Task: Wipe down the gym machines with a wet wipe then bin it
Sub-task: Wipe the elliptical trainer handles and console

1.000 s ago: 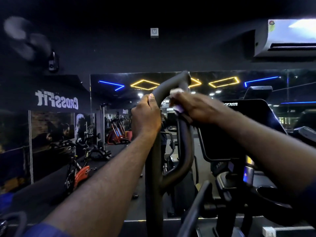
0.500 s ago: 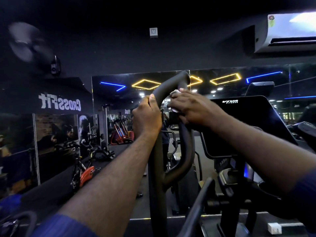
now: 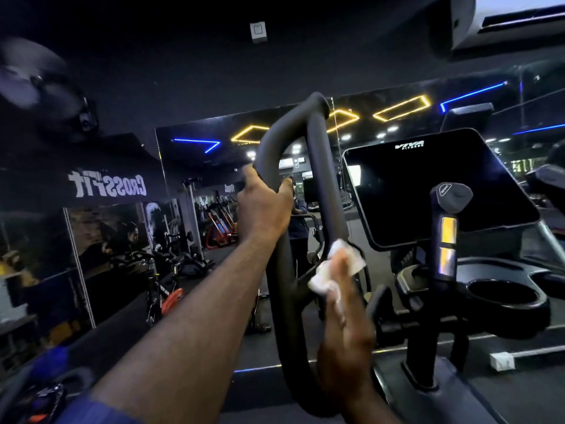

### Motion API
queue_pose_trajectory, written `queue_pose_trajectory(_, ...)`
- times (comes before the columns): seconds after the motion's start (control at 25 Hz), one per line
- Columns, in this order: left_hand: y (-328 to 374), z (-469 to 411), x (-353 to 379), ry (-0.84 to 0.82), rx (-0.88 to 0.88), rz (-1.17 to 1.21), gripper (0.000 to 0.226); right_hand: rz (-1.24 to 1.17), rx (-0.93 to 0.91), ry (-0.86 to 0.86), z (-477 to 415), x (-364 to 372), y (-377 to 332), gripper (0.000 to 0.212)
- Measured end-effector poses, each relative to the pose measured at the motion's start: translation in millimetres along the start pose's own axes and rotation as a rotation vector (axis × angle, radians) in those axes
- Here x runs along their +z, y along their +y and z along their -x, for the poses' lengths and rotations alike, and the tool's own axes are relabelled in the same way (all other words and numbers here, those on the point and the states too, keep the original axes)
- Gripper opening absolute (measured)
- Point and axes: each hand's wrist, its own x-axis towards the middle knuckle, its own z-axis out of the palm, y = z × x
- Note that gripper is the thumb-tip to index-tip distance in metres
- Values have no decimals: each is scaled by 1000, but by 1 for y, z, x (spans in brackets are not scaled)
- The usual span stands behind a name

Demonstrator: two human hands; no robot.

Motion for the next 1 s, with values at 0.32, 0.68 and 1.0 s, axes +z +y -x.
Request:
queue_pose_trajectory(0.32, -8, -3, 1, 41, 8, 7, 55, -80, 247, 108, -71, 20, 7, 34)
queue_pose_trajectory(0.68, -7, 0, -4, -11, -4, 66, 47, -116, 427, 77, 69, 6, 11, 26)
queue_pose_trajectory(1.0, -5, 4, -11, -67, -3, 89, 51, 335, 368, -19, 37, 12, 0, 36)
